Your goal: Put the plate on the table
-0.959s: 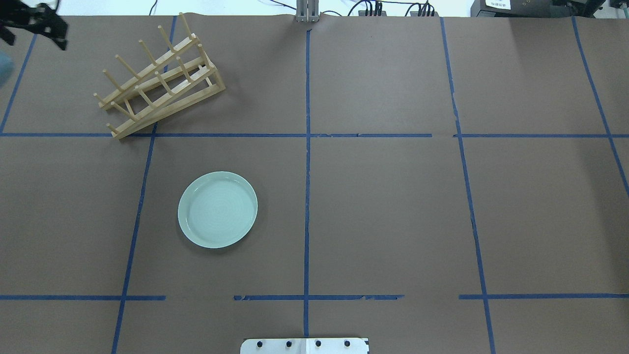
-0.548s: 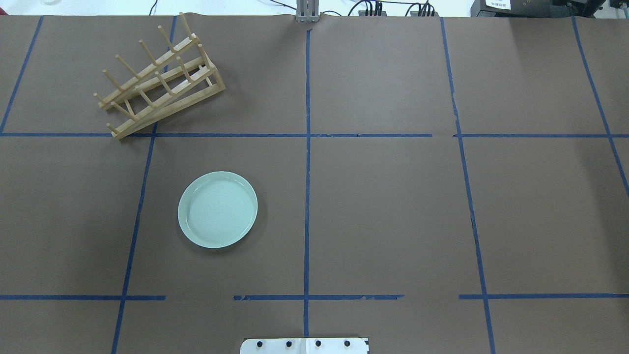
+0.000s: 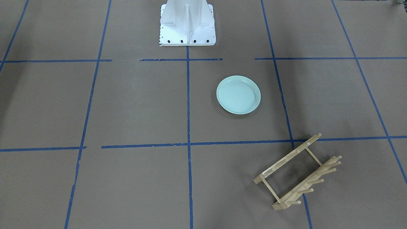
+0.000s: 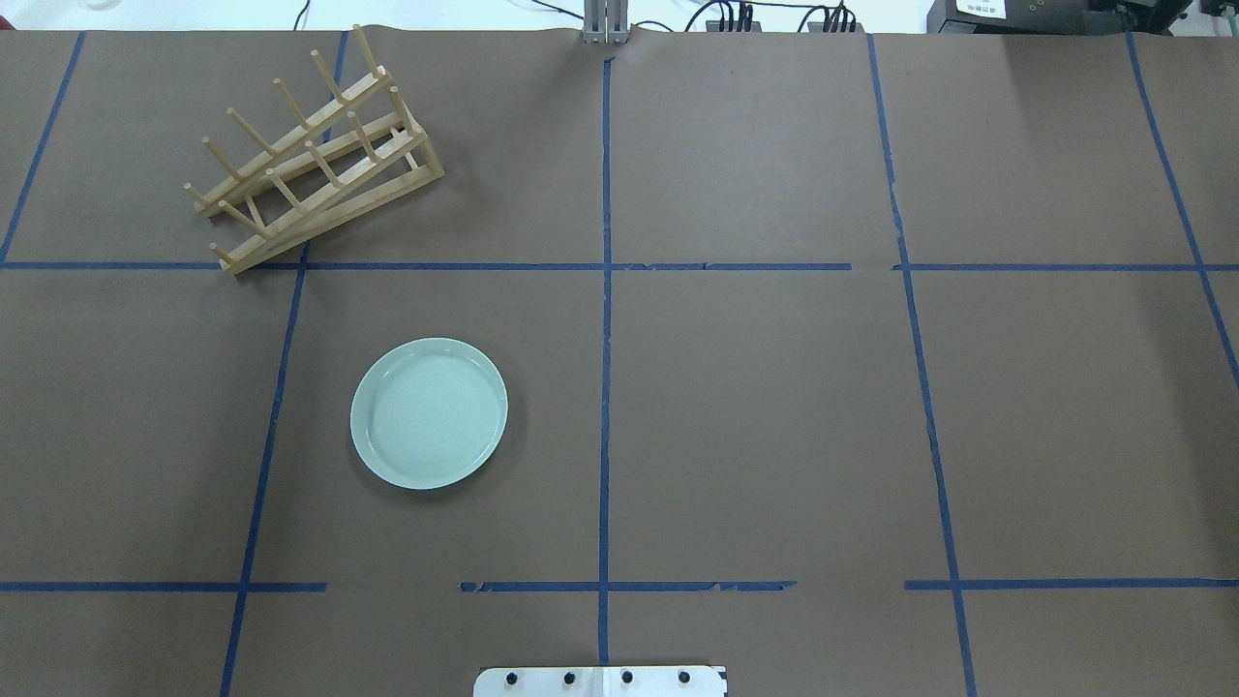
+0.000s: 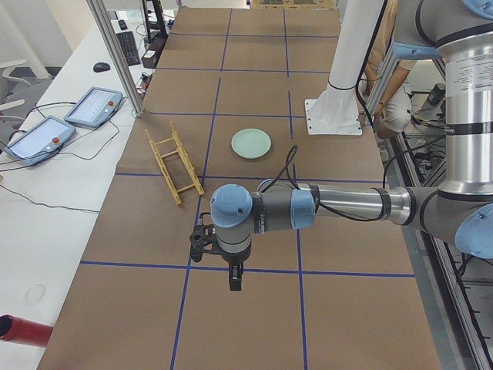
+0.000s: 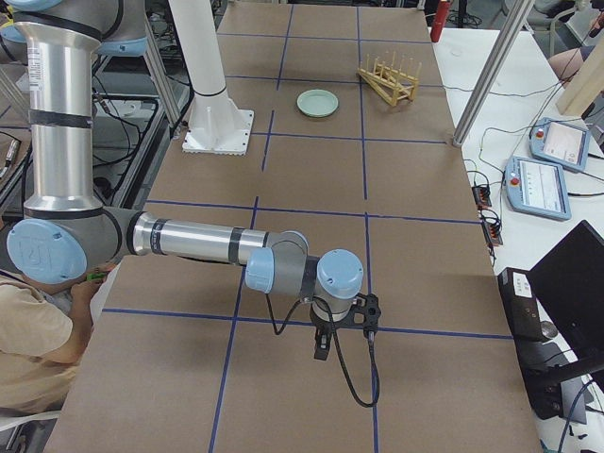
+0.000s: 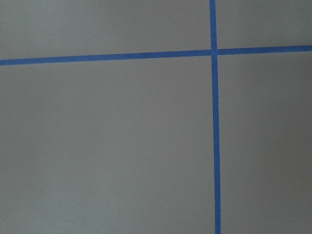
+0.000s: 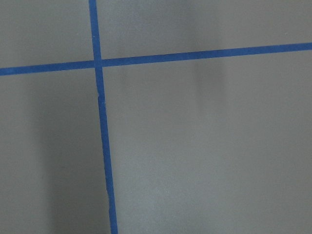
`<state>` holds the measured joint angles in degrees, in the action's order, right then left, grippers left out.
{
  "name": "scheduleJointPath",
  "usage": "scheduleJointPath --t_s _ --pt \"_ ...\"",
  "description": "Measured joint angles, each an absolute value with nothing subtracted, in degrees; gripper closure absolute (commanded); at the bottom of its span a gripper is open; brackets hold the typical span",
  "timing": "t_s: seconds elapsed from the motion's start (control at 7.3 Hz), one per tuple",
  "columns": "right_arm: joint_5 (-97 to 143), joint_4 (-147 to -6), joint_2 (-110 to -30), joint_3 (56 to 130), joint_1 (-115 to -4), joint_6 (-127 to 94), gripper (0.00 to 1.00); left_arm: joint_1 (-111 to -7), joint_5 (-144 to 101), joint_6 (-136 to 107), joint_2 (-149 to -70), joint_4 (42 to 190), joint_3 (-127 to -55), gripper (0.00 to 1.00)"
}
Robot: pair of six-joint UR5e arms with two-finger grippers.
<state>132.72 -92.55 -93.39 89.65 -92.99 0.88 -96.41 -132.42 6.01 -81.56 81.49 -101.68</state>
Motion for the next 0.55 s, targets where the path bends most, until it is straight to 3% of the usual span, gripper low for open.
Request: scheduleJointPath --t_s 0.55 --pt "132.7 -92.5 -93.4 89.6 -93.0 0.9 0.0 -96.1 -136.0 4.6 -81.2 88.4 -97.9 0.0"
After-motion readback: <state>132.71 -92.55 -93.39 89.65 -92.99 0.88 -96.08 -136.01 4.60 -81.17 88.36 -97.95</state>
